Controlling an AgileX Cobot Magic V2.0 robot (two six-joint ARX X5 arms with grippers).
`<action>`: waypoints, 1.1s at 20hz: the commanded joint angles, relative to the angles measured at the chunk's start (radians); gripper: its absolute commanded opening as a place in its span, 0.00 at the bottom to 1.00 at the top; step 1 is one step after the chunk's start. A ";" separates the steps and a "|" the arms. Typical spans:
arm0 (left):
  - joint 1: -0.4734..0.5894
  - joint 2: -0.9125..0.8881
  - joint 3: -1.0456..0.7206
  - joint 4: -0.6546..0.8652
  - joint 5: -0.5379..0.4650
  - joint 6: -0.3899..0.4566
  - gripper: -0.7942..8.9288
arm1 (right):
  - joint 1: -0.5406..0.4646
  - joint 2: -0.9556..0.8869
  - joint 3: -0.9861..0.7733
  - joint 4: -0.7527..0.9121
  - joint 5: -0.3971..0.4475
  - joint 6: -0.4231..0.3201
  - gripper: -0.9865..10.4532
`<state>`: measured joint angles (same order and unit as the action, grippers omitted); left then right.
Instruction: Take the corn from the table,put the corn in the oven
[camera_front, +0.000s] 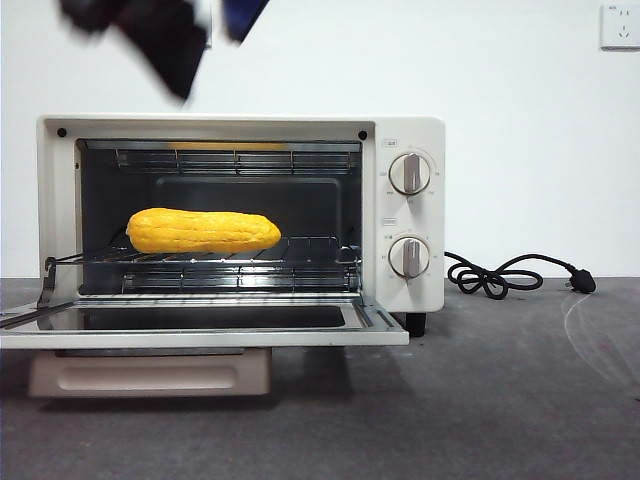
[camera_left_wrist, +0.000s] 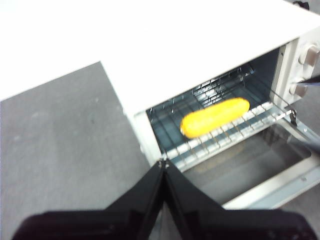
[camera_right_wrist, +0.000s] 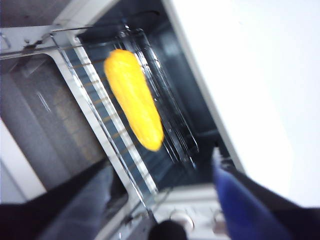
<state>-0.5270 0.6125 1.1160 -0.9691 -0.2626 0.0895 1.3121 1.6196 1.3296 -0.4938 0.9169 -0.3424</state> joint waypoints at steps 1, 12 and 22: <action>-0.002 0.053 -0.007 0.033 0.011 0.027 0.07 | 0.018 -0.090 0.002 -0.061 -0.008 0.113 0.17; 0.121 0.275 -0.008 0.062 0.298 0.058 0.07 | -0.020 -0.372 0.002 -0.266 -0.255 0.240 0.08; 0.498 0.340 -0.079 0.058 0.750 0.061 0.07 | -0.245 -0.485 0.002 -0.353 -0.619 0.255 0.08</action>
<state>-0.0639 0.9535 1.0592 -0.9112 0.4561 0.1394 1.0847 1.1343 1.3296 -0.8486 0.3317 -0.1001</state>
